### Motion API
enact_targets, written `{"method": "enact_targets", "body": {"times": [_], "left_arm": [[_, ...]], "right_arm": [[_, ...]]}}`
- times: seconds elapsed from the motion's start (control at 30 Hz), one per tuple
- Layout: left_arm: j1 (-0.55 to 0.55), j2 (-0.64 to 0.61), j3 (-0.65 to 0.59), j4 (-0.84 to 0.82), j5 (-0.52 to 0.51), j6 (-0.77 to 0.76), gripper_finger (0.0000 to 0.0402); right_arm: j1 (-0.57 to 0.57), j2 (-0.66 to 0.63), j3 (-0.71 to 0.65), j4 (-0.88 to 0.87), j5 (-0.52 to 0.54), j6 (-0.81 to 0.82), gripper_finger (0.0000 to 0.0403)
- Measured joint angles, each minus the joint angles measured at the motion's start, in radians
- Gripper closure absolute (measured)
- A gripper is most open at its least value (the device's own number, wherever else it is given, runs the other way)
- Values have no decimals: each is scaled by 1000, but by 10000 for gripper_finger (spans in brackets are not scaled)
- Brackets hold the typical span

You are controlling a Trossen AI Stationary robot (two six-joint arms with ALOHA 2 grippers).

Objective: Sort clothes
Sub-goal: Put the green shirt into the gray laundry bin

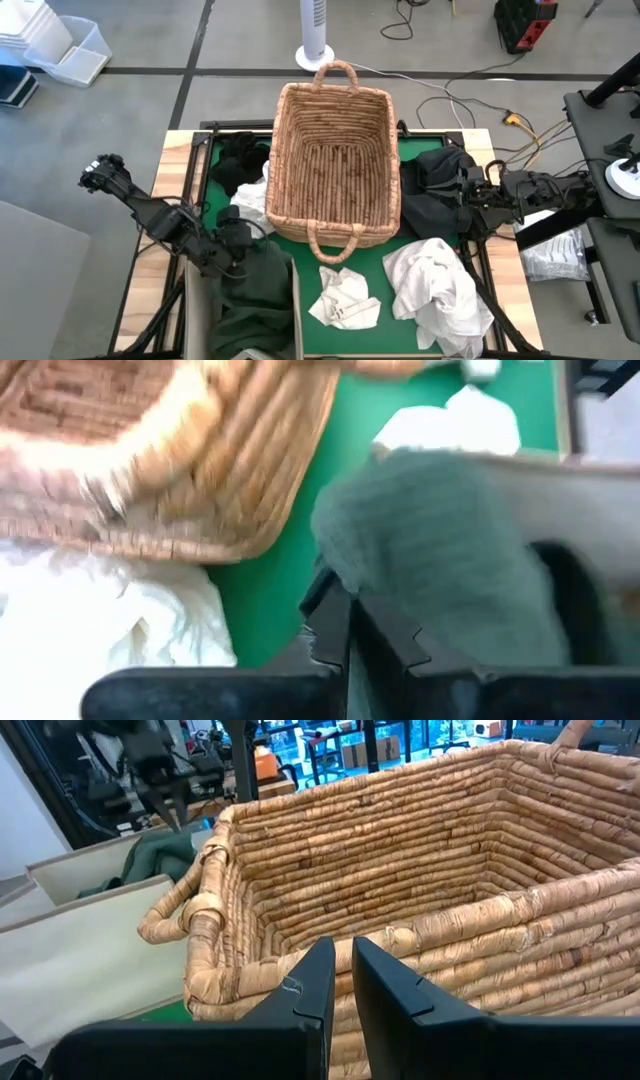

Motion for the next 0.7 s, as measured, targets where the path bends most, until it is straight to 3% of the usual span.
{"method": "enact_targets", "body": {"times": [0.4,0.53,0.7], "left_arm": [[-109,57,330,-95,-106,97,401],[-178,137,514,-120,-184,205,401],[-265,274,801,-287,-301,241,401]], "right_arm": [[0,0,-2,1,0,1,371],[0,0,-3,4,0,1,371],[0,0,-3,13,0,1,371]]}}
